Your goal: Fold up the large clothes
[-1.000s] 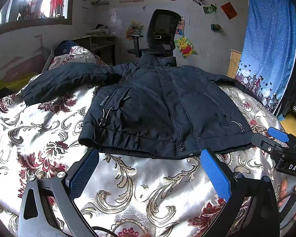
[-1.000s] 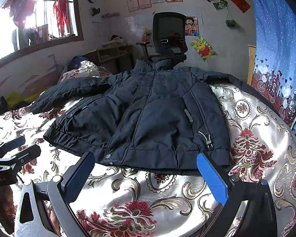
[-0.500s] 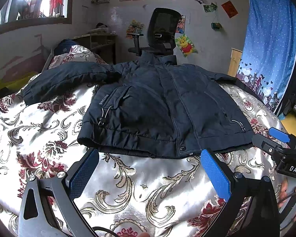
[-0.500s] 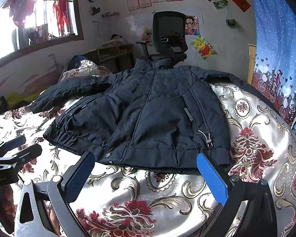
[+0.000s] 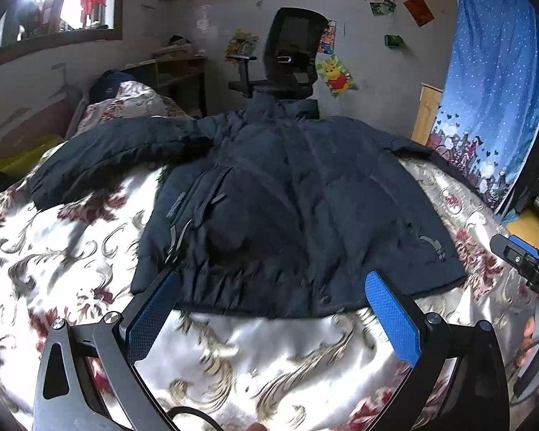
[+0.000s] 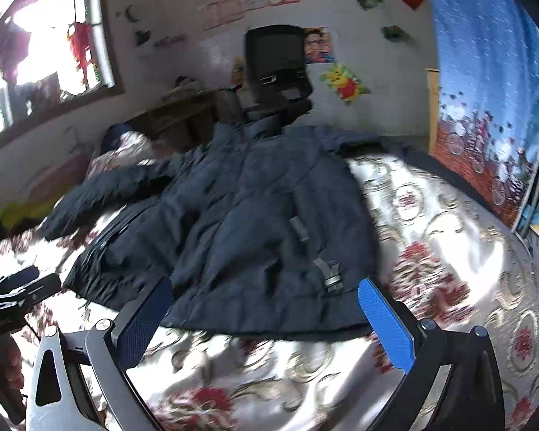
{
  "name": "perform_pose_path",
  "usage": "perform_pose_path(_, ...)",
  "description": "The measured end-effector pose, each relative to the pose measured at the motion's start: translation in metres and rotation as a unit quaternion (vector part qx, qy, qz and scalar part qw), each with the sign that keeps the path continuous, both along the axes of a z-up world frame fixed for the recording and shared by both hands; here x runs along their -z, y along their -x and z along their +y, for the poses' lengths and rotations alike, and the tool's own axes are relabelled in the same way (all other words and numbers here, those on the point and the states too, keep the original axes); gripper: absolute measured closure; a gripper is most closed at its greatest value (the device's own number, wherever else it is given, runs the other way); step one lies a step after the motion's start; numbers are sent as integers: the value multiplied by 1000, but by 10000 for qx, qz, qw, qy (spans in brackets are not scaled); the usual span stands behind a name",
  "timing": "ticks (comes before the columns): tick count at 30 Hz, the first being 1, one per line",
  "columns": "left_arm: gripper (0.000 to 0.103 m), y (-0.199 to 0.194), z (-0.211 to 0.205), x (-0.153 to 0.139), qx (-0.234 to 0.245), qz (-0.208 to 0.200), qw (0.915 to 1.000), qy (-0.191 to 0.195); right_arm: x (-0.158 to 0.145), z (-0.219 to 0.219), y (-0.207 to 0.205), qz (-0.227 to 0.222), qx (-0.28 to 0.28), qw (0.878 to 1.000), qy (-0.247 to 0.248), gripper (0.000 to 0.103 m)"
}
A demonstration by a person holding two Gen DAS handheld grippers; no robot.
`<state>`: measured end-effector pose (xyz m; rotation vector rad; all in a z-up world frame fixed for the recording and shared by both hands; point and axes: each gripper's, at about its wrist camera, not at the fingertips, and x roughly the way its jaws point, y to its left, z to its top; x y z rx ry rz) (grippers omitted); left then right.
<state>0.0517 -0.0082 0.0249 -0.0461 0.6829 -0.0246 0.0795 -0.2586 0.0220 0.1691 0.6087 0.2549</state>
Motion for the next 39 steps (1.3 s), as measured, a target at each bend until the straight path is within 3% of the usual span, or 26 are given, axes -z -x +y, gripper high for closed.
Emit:
perform_pose_path(5,2,-42,-10,-17,263,239,9993,135,-8,-51,-24,239,504,9980,-289,0)
perform_pose_path(11,2,-119,-32,-37,564,363,9977,-136,-6,-126,-80,797,1226,9840,-1016,0)
perform_pose_path(14,2,-161,-48,-41,752,433,9956,-357,3,-166,-118,1117,1569,9690,-1547,0)
perform_pose_path(19,2,-248,-83,-40,1158,693,9892,-576,28,-213,-178,1620,2008,9318,-2553,0)
perform_pose_path(25,2,-338,-129,-7,1295,386,9895,-512,59,-249,-221,2005,2659,8751,-3512,2)
perform_pose_path(31,2,-414,-150,38,920,444,9948,-20,70,-271,-239,2188,3111,8504,-3634,8)
perform_pose_path(34,2,-449,-163,66,712,694,9950,106,78,-280,-247,2285,3447,8374,-3574,16)
perform_pose_path(38,2,-474,-179,90,860,962,9911,332,88,-286,-257,2295,3783,8264,-3483,32)
perform_pose_path(39,2,-475,-187,93,945,1023,9899,276,90,-286,-258,2293,3813,8260,-3461,41)
